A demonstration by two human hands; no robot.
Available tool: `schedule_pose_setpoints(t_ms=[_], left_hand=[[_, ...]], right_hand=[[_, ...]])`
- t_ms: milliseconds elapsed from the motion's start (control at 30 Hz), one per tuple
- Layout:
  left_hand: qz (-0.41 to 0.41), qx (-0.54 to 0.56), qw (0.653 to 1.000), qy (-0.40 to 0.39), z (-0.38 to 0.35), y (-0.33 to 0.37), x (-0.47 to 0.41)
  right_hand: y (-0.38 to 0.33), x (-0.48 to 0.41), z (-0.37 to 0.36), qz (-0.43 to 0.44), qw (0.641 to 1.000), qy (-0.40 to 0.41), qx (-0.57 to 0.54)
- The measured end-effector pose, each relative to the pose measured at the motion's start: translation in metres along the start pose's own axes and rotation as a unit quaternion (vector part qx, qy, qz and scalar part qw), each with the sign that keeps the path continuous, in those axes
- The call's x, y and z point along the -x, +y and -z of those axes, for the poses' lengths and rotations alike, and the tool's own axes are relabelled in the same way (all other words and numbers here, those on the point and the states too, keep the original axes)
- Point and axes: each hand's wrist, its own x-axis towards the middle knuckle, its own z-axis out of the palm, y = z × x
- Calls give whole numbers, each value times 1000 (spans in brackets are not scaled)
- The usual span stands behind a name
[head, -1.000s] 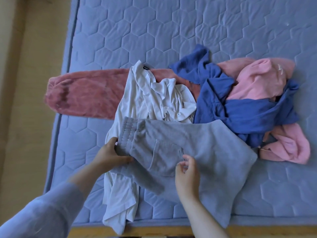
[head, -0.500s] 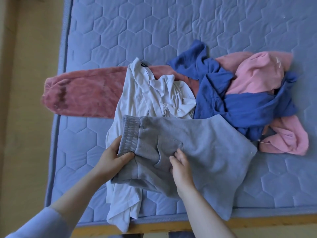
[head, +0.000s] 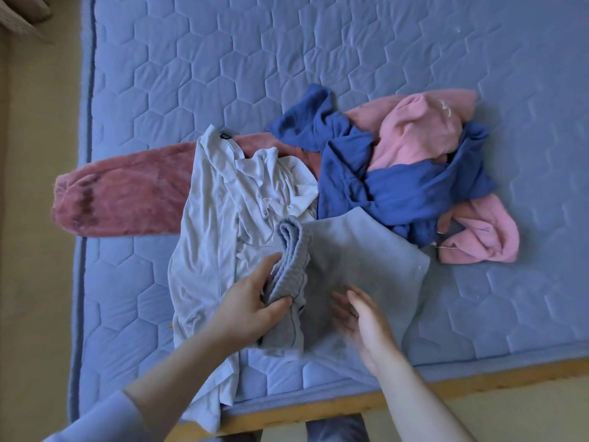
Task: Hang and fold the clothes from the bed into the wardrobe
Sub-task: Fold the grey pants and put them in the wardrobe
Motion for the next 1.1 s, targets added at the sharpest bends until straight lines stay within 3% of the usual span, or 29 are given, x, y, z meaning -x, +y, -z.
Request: schedule_pose_setpoints(t_ms=[433,600,700,967,1100], left_hand=[[-14,-209,974,-82,-120,45,-45],[-11,-166,975,-151,-142,39,-54],[1,-157,983,-95,-142,29,-58],[63,-106,988,89,-105,0,-50],[108,-82,984,113,-96,-14,-49]], right_hand=[[-31,-10,88,6,999,34,-11],[-30,-30,87,13,998,27,58],[-29,-40,86,62,982,22,178],[-14,-46,75,144,941,14,306],[-20,-47,93,136,959,16,248]])
